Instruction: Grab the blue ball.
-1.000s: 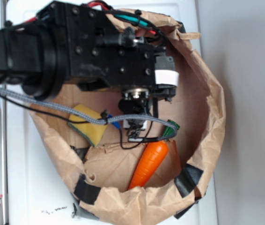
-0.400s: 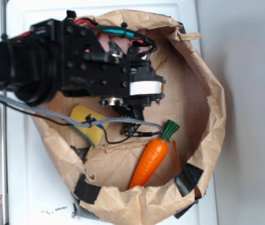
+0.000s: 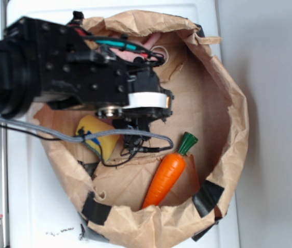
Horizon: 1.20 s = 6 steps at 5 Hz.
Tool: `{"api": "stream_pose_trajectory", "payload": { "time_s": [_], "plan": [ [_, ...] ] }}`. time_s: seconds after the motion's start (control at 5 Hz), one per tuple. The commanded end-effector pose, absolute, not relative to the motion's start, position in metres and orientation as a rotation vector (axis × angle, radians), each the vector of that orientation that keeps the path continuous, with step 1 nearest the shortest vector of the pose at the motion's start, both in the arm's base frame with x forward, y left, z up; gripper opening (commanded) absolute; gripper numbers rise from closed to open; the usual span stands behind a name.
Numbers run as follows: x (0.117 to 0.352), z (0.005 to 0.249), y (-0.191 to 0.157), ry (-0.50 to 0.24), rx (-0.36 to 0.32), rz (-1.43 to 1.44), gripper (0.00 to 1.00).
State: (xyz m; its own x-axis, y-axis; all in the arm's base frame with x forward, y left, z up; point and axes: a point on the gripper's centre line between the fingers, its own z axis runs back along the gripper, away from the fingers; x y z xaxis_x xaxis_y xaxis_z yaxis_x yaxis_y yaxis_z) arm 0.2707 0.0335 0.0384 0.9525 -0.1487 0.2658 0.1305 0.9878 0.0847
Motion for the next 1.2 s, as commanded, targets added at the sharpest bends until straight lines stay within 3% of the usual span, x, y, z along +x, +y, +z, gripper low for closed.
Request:
{"api": "stream_pose_trajectory", "payload": {
  "time_s": [0.0,0.2,0.4,0.8,1.0],
  "plan": [
    [0.271,0.054,0.04,-0.335,0.054,-0.136,0.0],
    [0.272,0.059,0.039,-0.294,0.06,-0.156,1.0],
    [0.274,0.072,0.042,-0.178,0.019,-0.152,1.0],
    [0.285,0.09,0.056,-0.116,0.02,-0.106,1.0],
    [0.293,0.081,0.062,-0.12,0.06,-0.102,1.0]
  ]
}}
